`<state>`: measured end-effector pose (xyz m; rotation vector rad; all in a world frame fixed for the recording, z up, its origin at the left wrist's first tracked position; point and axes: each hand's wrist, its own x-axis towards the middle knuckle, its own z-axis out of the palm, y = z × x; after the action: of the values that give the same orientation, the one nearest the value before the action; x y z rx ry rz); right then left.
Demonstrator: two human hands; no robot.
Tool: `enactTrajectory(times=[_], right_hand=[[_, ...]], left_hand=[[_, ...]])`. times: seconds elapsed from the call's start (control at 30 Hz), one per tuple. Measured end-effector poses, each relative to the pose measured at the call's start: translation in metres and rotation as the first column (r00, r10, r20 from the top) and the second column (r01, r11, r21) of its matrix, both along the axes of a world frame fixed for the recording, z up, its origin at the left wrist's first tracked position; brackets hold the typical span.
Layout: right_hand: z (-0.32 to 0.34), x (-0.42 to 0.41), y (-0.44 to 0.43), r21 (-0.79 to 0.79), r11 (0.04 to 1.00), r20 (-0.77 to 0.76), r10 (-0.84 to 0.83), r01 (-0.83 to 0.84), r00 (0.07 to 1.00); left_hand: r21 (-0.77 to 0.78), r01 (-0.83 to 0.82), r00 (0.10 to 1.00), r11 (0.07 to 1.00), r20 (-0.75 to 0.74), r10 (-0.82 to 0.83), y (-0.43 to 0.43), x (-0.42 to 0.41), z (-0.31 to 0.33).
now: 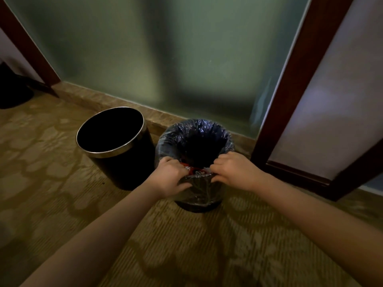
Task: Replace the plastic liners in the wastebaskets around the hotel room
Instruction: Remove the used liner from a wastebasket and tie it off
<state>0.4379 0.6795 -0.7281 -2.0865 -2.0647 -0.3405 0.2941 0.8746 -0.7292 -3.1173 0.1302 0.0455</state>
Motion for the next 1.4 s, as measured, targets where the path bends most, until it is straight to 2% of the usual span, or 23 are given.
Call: enactTrajectory(times=[0.2,0.43,0.5,0.6,0.73,0.8,0.9,0.97,1.03,1.13,1.23,1.33,1.4], right_hand=[[0.006,0.021,-0.034,-0.030,0.998,-0.009,-0.063,0.062,0.998],[0.014,0.020,-0.045,-0.079,0.989,-0.155,-0.139,0.128,0.978],[0.017,0.023,-0.046,-0.032,0.983,-0.221,-0.186,0.183,0.957],[0.025,0.023,-0.049,0.117,0.955,-0.259,-0.236,0.273,0.937],[0.028,0.002,-0.055,0.252,0.920,-0.214,-0.250,0.301,0.944],[0.019,-0.010,-0.057,0.158,0.956,-0.136,-0.226,0.247,0.965],[-0.008,-0.021,-0.053,-0.084,0.972,0.012,-0.220,0.220,0.976],[-0.019,-0.020,-0.045,-0.079,0.967,0.066,-0.236,0.240,0.970],[-0.017,-0.016,-0.037,0.030,0.979,0.002,-0.202,0.202,0.979],[-0.005,-0.007,-0.035,0.114,0.988,-0.066,-0.097,0.104,0.993],[0.016,-0.002,-0.040,0.054,0.990,-0.137,-0.120,0.128,0.983],[0.044,0.001,-0.041,-0.091,0.980,-0.221,-0.195,0.178,0.956],[0.061,0.004,-0.040,-0.110,0.970,-0.316,-0.243,0.218,0.917]], left_hand=[[-0.020,0.065,0.996,0.998,0.059,-0.064,-0.027,0.025,0.002],[-0.148,0.097,0.986,0.984,0.152,-0.074,-0.023,0.024,0.003],[-0.149,0.142,0.977,0.979,0.180,-0.114,-0.019,0.022,0.006],[-0.164,0.206,0.957,0.965,0.238,-0.165,-0.019,0.024,0.014],[-0.234,0.115,0.944,0.965,0.330,-0.033,-0.022,0.032,0.035],[-0.249,0.071,0.928,0.966,0.372,0.027,-0.020,0.035,0.042],[-0.209,0.028,0.912,0.977,0.407,0.061,-0.016,0.035,0.043],[-0.158,-0.017,0.910,0.987,0.407,0.081,-0.017,0.032,0.042],[-0.124,-0.041,0.920,0.991,0.383,0.086,-0.021,0.030,0.042],[-0.208,-0.121,0.937,0.971,0.300,0.181,-0.030,0.027,0.046],[-0.322,-0.129,0.944,0.938,0.251,0.216,-0.042,0.019,0.048],[-0.331,0.012,0.983,0.943,0.179,0.050,-0.057,0.010,0.044],[-0.291,0.075,0.983,0.954,0.182,-0.021,-0.069,0.012,0.036]])
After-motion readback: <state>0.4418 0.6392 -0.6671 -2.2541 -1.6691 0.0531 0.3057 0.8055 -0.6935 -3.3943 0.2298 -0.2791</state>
